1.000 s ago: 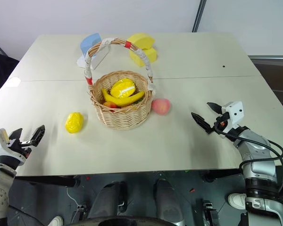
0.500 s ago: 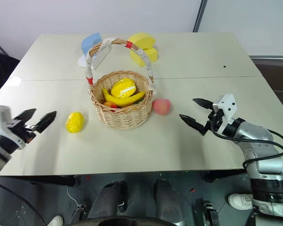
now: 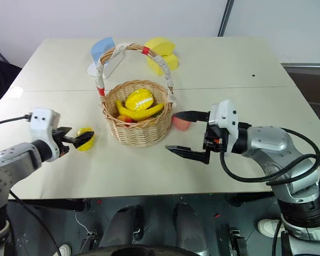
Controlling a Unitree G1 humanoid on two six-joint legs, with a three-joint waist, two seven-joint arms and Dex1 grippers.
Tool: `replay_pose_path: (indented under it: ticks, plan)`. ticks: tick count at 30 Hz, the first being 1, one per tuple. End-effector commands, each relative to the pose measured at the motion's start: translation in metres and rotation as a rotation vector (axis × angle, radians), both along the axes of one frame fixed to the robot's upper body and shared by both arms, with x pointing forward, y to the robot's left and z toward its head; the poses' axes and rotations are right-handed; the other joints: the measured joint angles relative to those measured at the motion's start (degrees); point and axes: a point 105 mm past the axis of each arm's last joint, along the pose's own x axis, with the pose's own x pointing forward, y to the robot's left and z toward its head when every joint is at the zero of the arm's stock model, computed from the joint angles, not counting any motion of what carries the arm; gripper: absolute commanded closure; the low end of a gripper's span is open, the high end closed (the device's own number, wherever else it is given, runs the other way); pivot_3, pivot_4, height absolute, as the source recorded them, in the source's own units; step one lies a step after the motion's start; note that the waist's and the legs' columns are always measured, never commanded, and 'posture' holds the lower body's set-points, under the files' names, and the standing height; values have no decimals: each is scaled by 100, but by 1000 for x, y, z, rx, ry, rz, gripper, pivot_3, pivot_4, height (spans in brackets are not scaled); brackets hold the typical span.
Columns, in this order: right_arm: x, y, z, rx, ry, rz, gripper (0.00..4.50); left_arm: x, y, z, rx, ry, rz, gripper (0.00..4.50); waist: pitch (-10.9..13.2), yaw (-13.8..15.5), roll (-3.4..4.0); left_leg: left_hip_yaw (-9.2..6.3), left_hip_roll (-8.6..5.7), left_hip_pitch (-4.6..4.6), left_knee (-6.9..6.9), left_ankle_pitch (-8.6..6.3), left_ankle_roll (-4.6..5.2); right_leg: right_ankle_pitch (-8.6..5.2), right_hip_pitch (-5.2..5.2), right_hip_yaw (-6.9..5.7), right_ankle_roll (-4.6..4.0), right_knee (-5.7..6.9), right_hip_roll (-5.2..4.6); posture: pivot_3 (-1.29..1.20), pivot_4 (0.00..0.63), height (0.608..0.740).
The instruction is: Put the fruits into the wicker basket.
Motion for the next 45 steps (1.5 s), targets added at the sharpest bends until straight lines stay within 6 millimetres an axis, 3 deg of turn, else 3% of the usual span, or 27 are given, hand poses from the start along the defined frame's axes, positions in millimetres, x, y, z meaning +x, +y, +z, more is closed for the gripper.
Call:
replay_pose_path:
  ticks: [1,8,11,14,21,24,27,29,32,36,39,44,45]
  plan:
    - [-7,7,6,18,-25,50,76,0,-5,0,38,14,18,0,0,2,-1,0,0,0,0,0,0,0,0,0,0,0,0,0,150,740]
    - [-10,13,-2,7,-15,72,76,4,-8,-10,47,34,42,0,0,6,-2,-2,-2,0,1,0,0,0,0,0,-1,1,0,0,150,740]
    - [-12,15,-2,10,-18,75,0,6,-5,-11,65,20,55,849,0,16,-2,-2,-2,-1,1,0,0,0,0,0,-1,0,-1,0,150,740]
    - [-13,16,-3,11,-18,75,0,5,5,-8,116,8,72,2313,0,13,-2,-3,-2,-1,0,0,0,-1,0,0,-2,0,-1,0,150,740]
    - [-12,16,-2,10,-29,68,0,2,27,7,134,-46,78,2313,0,8,-2,-3,-2,-1,0,0,0,-1,-1,-1,-4,0,-4,0,150,740]
    - [-9,15,1,5,-46,62,0,-5,22,41,115,-206,-45,2313,0,14,-4,-2,-1,-4,0,0,-1,-1,-3,-1,-5,-3,-7,0,150,740]
    - [-4,11,5,-4,-64,48,0,-29,-24,78,9,-347,-361,2313,1,13,-4,-2,3,-10,-1,0,-1,-2,-10,-2,-6,-4,-13,0,150,740]
    - [0,9,7,-10,-72,37,0,-35,-48,89,-42,-384,-474,2313,0,55,-3,-3,8,-12,-1,-1,-2,-2,-11,-1,-7,-5,-25,0,150,740]
    - [6,6,6,-19,-77,9,0,-18,-85,97,-37,-431,-538,2313,-1,180,-4,1,-10,-10,8,0,-2,-2,0,-3,-7,-6,-30,0,150,740]
    - [12,5,3,-26,-69,-27,0,2,-105,96,-26,-436,-527,2313,-4,144,-9,6,-19,-10,19,1,-1,-1,11,0,-3,-10,-26,0,150,740]
    - [27,-6,-8,-42,-37,-147,0,26,-120,89,-46,-416,-493,2313,-3,136,-10,0,-17,-12,16,1,0,0,8,0,1,-9,-11,0,150,740]
    - [59,-28,-24,-27,-31,-400,0,33,-124,88,-86,-425,-490,30,-3,88,-10,-10,-14,-10,9,1,1,0,-1,0,3,0,0,0,150,740]
    - [64,-31,-27,-20,-24,-438,0,33,-124,88,-88,-429,-498,30,-3,89,-9,-12,-12,-10,9,1,1,1,-3,0,6,2,3,0,150,740]
